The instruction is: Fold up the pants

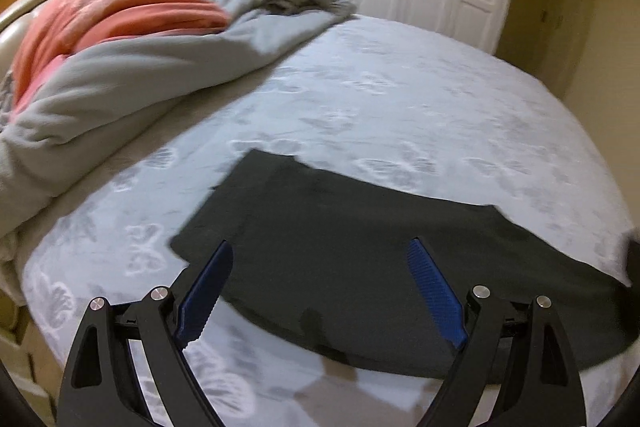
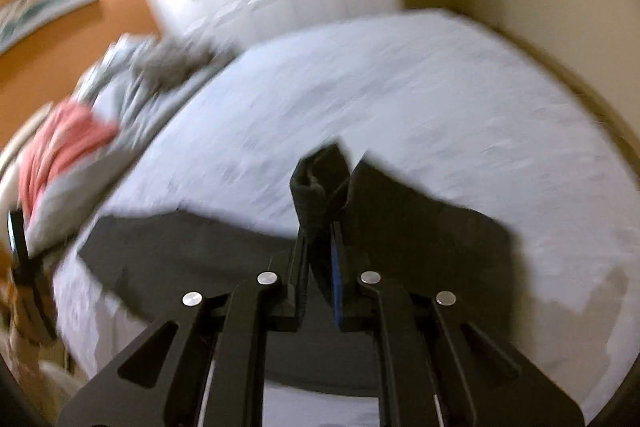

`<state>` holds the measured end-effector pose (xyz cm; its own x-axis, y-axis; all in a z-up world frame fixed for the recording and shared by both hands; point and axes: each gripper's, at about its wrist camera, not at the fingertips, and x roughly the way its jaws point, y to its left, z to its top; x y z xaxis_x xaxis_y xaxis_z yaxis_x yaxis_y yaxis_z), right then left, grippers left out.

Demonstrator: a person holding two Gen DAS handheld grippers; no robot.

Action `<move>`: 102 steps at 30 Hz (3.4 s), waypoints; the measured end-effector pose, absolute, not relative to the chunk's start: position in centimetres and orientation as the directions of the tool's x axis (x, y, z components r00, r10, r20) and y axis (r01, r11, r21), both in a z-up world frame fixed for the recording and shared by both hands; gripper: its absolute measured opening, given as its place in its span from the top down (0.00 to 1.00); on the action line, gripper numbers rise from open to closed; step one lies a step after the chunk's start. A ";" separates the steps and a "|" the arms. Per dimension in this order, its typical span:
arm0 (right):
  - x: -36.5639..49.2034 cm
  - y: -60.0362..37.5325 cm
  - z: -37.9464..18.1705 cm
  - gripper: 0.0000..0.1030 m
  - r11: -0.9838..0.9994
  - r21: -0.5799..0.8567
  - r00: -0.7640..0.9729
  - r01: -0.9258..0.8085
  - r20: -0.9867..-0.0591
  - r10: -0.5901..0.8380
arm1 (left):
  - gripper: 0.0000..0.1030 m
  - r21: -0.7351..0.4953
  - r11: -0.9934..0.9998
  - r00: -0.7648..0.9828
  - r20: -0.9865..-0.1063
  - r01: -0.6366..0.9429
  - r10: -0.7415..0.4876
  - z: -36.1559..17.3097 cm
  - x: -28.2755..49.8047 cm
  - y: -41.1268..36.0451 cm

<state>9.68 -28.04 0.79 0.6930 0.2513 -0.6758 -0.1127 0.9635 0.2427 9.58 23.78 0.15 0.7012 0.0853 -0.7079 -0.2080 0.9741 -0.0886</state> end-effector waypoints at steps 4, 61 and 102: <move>11.7 -22.5 -6.1 0.87 0.957 0.216 0.484 -0.194 -0.827 0.285 | 0.16 -0.079 0.984 0.700 -0.713 -0.157 0.054 0.0 9.9 22.9; 8.9 -14.9 -3.9 0.51 0.928 0.053 0.564 -0.369 -0.781 0.269 | 0.16 -0.380 0.730 0.516 -0.856 -0.567 -0.045 -8.7 13.1 35.9; 6.3 -34.9 -7.3 0.56 0.964 0.255 0.415 0.080 -0.887 0.200 | 0.28 -0.357 0.934 0.614 -0.737 0.000 -0.282 -2.6 10.2 12.1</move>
<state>6.31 -34.94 -7.26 0.4155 0.2000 -0.8873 0.0797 0.9638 0.2546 10.17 12.14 -2.61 0.6144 -0.2822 -0.7368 0.0003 0.9339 -0.3575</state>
